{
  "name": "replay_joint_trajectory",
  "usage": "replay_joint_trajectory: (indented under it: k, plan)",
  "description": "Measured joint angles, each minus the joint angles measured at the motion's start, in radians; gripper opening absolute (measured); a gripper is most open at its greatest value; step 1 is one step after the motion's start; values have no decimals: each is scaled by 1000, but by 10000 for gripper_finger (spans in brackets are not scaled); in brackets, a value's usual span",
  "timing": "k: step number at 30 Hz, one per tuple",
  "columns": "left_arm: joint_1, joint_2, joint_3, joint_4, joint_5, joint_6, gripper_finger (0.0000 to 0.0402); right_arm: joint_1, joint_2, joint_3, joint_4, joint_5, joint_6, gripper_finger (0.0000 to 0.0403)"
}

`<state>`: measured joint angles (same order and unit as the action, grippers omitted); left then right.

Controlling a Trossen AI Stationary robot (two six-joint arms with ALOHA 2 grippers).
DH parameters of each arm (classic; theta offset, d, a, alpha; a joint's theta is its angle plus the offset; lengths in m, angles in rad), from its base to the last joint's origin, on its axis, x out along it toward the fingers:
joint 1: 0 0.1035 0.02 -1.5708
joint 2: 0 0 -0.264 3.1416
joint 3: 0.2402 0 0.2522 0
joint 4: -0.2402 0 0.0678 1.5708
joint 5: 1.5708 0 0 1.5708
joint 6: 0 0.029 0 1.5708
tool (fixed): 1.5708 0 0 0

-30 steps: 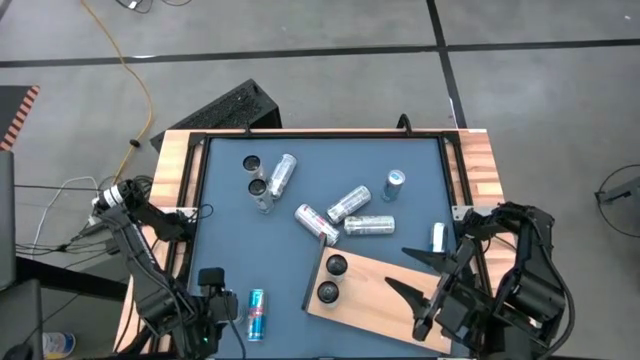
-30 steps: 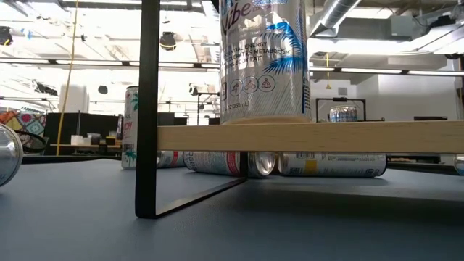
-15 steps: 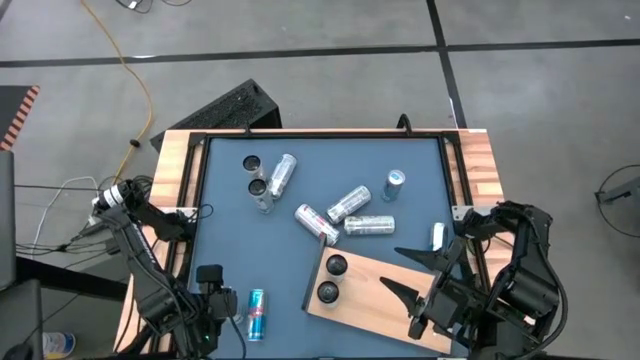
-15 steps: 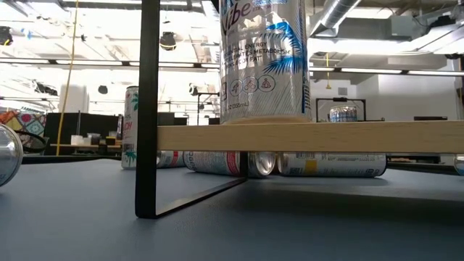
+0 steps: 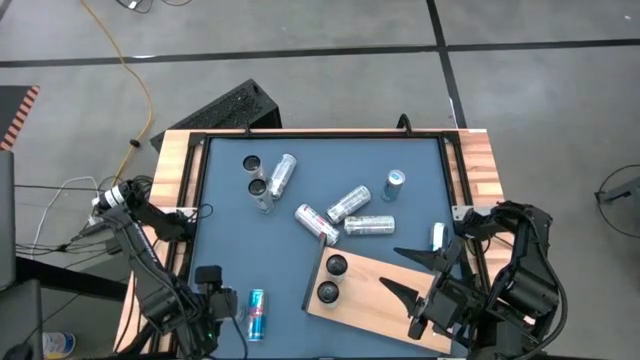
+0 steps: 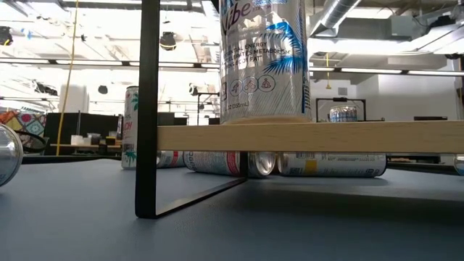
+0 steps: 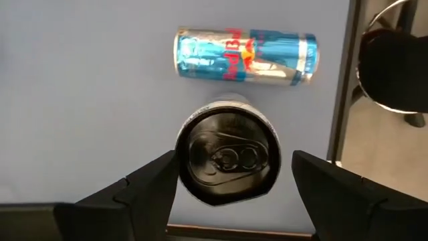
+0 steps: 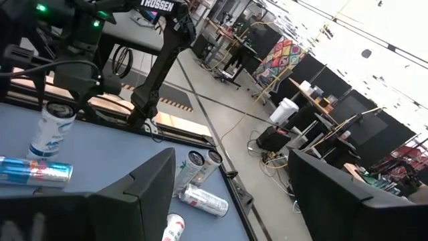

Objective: Place canned beverage on shelf
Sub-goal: Put the white blue can on the shelf

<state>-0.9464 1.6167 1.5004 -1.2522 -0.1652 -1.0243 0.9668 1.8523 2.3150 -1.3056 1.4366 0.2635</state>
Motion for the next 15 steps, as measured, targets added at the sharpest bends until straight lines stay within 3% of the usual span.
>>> replay_joint_trajectory:
  k: [15]
  plan:
    - [-6, 9, -2, 3, -75, 17, 277, 0, 0, 0, -5, -32, 25, 281]
